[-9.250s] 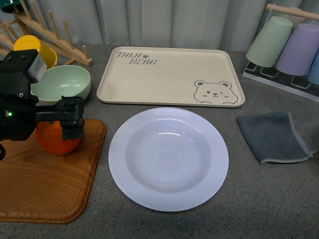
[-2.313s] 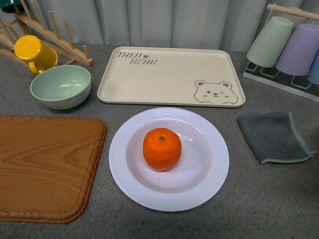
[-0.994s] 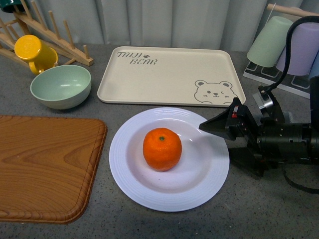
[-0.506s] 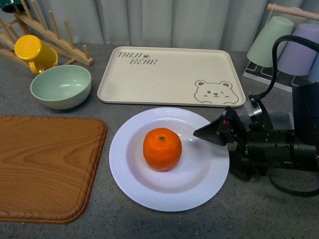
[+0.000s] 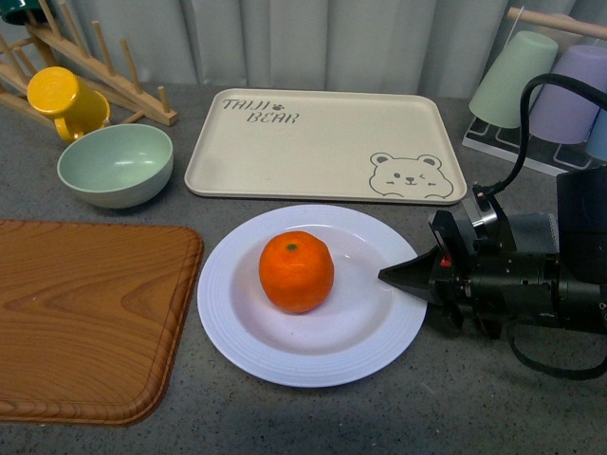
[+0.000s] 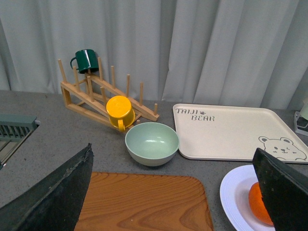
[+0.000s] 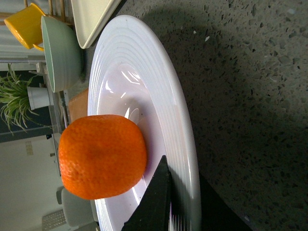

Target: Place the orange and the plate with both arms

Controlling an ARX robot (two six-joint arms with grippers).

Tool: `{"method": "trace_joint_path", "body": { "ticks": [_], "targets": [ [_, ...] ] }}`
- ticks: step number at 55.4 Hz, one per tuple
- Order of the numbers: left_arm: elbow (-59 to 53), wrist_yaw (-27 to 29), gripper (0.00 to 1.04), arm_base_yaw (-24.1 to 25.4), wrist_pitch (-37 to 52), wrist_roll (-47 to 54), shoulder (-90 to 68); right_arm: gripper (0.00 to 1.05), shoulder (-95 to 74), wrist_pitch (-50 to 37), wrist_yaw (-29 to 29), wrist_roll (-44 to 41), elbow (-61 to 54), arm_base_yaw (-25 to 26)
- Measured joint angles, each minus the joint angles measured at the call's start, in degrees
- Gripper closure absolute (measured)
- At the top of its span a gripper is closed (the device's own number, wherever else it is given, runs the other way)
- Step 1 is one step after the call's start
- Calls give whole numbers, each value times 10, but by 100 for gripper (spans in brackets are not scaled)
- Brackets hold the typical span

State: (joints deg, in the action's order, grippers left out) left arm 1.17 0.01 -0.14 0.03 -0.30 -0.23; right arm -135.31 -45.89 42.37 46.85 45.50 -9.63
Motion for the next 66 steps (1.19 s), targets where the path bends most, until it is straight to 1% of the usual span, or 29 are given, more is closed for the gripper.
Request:
{"method": "trace_joint_path", "body": {
  "ticks": [27, 32, 40, 54, 60, 66],
  "targets": [
    [0, 0, 6, 0, 0, 0, 0, 102, 12, -39, -3, 21, -13, 5],
    [0, 0, 6, 0, 0, 0, 0, 102, 33, -40, -16, 26, -16, 11],
    [0, 0, 6, 0, 0, 0, 0, 102, 70, -37, -11, 32, -9, 26],
    [0, 0, 6, 0, 0, 0, 0, 102, 79, 1, -8, 38, 75, 35],
    [0, 0, 6, 0, 0, 0, 0, 102, 57, 7, -10, 56, 127, 36],
    [0, 0, 6, 0, 0, 0, 0, 102, 27, 37, -19, 65, 186, 35]
  ]
}}
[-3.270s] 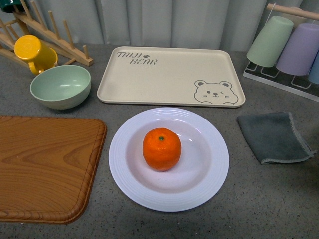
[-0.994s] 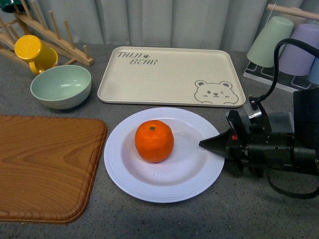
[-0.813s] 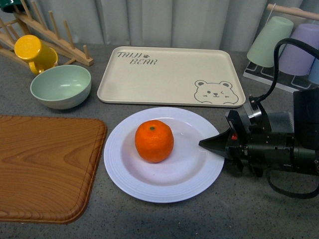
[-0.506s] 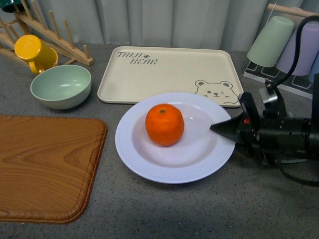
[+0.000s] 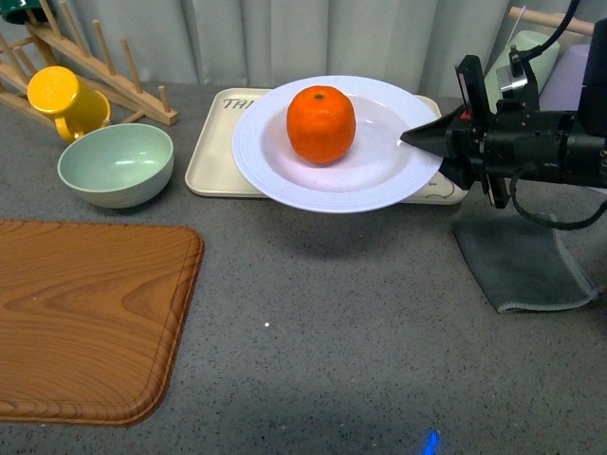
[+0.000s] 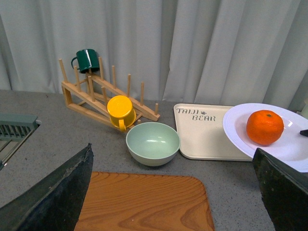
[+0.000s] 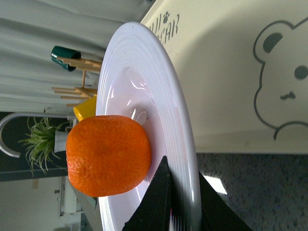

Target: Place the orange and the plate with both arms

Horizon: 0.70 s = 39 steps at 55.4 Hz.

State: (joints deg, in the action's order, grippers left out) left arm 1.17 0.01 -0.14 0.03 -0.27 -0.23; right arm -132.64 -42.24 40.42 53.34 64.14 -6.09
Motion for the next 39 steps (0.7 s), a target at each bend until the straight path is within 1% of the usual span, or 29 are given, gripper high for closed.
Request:
{"method": "trace_joint_path", "body": {
  "ticks": [13, 25, 29, 39],
  "targets": [
    [0, 0, 6, 0, 0, 0, 0, 102, -86, 66, -19, 17, 141, -2],
    [0, 0, 6, 0, 0, 0, 0, 102, -151, 160, -41, 24, 273, -9],
    [0, 0, 6, 0, 0, 0, 0, 102, -172, 203, -54, 20, 319, -13],
    [0, 0, 6, 0, 0, 0, 0, 102, -212, 277, -72, 7, 394, -18]
  ]
}}
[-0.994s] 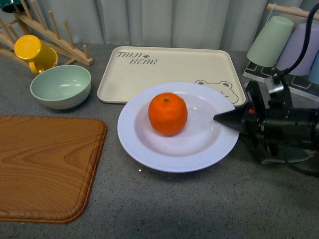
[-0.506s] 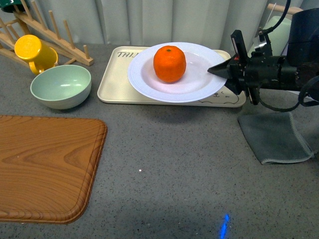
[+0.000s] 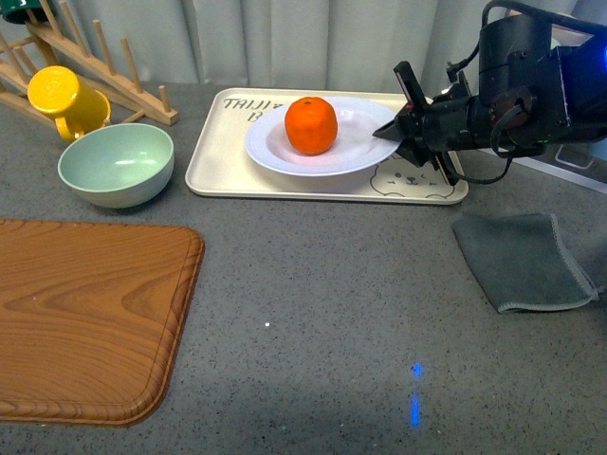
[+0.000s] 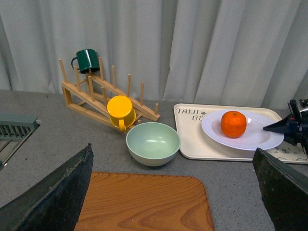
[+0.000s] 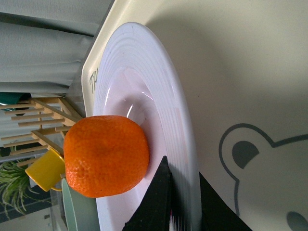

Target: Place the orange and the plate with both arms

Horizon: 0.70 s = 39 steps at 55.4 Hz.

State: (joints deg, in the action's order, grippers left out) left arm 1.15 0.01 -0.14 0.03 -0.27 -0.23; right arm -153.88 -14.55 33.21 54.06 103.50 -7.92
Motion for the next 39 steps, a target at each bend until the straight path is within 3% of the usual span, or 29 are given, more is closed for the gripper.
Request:
{"method": "trace_joint_path", "body": {
  "ticks": [4, 7, 13, 19, 33, 39],
  "targets": [
    [0, 0, 6, 0, 0, 0, 0, 102, -6, 23, -5, -5, 17, -1],
    [0, 0, 6, 0, 0, 0, 0, 95, -6, 30, -8, -14, 21, -1],
    [0, 0, 6, 0, 0, 0, 0, 74, -3, 37, -47, -38, 9, -3],
    [0, 0, 6, 0, 0, 0, 0, 52, 24, 30, -128, -118, -36, -13],
    [0, 0, 6, 0, 0, 0, 0, 10, 147, -85, -242, -233, -186, -27],
    [0, 0, 6, 0, 0, 0, 0, 9, 208, -136, -293, -282, -261, -34]
  ]
}}
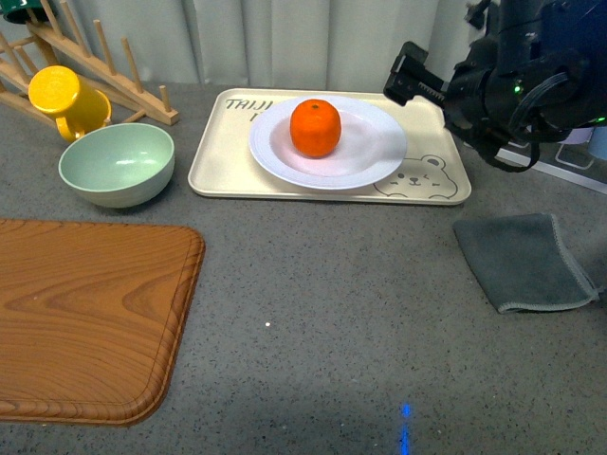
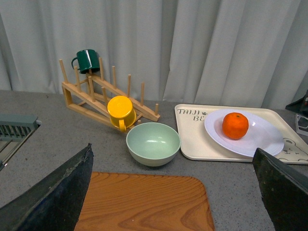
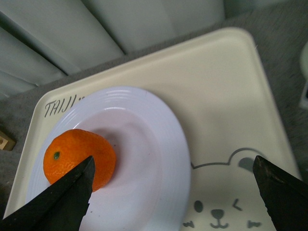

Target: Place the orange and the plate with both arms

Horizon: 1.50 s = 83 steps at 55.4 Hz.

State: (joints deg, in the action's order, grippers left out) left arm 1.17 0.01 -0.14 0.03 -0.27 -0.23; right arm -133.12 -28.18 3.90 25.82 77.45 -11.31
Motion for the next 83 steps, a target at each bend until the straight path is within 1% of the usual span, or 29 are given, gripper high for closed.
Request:
{"method": "trace_joint_path", "body": {
  "ticks": [8, 15, 18, 21, 23, 27, 35, 40, 41, 43, 45, 46, 48, 50, 52, 55, 59, 62, 63, 64, 66, 67, 72, 83],
  "targets": [
    [0, 0, 6, 0, 0, 0, 0, 9, 110, -91, -76, -94, -142, -5],
    [0, 0, 6, 0, 0, 0, 0, 9, 215, -132, -94, -141, -270, 4],
    [0, 0, 6, 0, 0, 0, 0, 9, 276, -144, -100, -163, -341, 16],
    [0, 0, 6, 0, 0, 0, 0, 9, 360, -146, -109, -185, -434, 33],
    [0, 0, 6, 0, 0, 0, 0, 9, 411, -146, -126, -202, -487, 41],
    [0, 0, 6, 0, 0, 0, 0, 9, 487, -132, -143, -223, -557, 43],
    [0, 0, 6, 0, 0, 0, 0, 9, 614, -92, -167, -247, -649, 33],
    [0, 1, 6, 0, 0, 0, 0, 9, 638, -91, -169, -251, -654, 33],
    [0, 1, 6, 0, 0, 0, 0, 10, 635, -102, -163, -251, -656, 33],
    [0, 1, 6, 0, 0, 0, 0, 14, 615, -166, -141, -252, -671, 37],
    [0, 1, 6, 0, 0, 0, 0, 21, 589, -262, -115, -253, -693, 42],
    [0, 1, 6, 0, 0, 0, 0, 23, 583, -282, -111, -254, -699, 43],
    [0, 0, 6, 0, 0, 0, 1, 30, 577, -345, -102, -255, -720, 47],
    [0, 0, 6, 0, 0, 0, 1, 35, 585, -374, -99, -256, -731, 50],
    [0, 0, 6, 0, 0, 0, 0, 41, 601, -381, -97, -256, -734, 54],
    [0, 0, 6, 0, 0, 0, 0, 51, 637, -369, -93, -256, -739, 61],
    [0, 0, 6, 0, 0, 0, 0, 62, 673, -343, -87, -256, -749, 66],
    [0, 0, 6, 0, 0, 0, 0, 73, 722, -282, -48, -256, -750, 90],
    [0, 0, 6, 0, 0, 0, 0, 76, 739, -263, -43, -256, -750, 95],
    [0, 0, 6, 0, 0, 0, 0, 78, 749, -253, -42, -256, -750, 98],
    [0, 0, 6, 0, 0, 0, 0, 85, 781, -226, -43, -256, -751, 105],
    [0, 1, 6, 0, 0, 0, 0, 87, 788, -220, -42, -256, -751, 107],
    [0, 0, 6, 0, 0, 0, 0, 103, 841, -183, -42, -256, -756, 111],
    [0, 0, 6, 0, 0, 0, 0, 104, 925, -110, -40, -257, -769, 112]
  ]
}}
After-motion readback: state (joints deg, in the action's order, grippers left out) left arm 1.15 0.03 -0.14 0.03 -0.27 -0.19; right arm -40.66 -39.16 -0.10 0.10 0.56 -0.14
